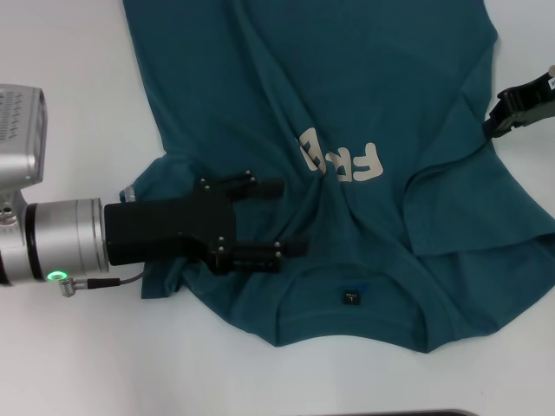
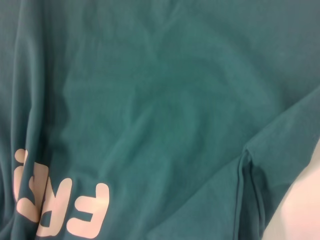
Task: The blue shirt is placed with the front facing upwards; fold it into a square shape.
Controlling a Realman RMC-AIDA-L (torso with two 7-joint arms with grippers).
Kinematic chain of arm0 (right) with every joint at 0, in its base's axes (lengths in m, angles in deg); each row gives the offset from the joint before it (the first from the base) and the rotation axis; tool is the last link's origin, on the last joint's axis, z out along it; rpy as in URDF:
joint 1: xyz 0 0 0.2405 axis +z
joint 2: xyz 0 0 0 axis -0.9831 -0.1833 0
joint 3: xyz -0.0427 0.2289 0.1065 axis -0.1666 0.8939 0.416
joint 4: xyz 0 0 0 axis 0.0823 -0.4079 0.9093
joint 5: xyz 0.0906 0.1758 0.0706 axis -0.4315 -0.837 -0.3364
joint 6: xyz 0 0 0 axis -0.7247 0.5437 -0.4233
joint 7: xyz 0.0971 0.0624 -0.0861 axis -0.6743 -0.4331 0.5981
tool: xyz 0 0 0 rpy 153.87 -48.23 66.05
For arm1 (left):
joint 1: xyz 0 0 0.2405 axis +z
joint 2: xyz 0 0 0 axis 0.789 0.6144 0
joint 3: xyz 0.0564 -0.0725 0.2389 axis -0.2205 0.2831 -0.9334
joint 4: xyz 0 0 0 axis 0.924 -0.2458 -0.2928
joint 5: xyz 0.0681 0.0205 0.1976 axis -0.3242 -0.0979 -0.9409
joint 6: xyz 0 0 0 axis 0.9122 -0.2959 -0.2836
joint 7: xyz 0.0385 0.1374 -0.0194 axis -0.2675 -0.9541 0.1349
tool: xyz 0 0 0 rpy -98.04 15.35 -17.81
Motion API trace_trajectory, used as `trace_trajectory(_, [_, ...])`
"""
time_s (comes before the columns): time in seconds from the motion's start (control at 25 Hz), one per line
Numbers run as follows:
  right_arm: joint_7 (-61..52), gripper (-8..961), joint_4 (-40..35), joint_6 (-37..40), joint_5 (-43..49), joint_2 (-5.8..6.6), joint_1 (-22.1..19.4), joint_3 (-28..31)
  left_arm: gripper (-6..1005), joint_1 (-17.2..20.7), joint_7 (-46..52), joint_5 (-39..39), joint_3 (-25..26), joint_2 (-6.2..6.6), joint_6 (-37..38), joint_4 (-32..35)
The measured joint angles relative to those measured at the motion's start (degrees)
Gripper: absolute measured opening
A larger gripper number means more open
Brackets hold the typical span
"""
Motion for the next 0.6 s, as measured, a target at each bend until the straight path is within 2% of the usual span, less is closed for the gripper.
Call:
trace_trajectory(0.32, [0.85, 78, 0.0, 0.61, -0.19, -0.08, 0.3, -0.14, 902, -0.2, 0.0, -0.28, 0.0, -0.08, -0.08, 0.0])
trace_trajectory(0.6, [0.4, 260, -0.17, 0.45, -0.21, -0.14, 0.29, -0.13, 902, -0.2, 0.0, -0.28, 0.0, -0.08, -0.07, 0.0])
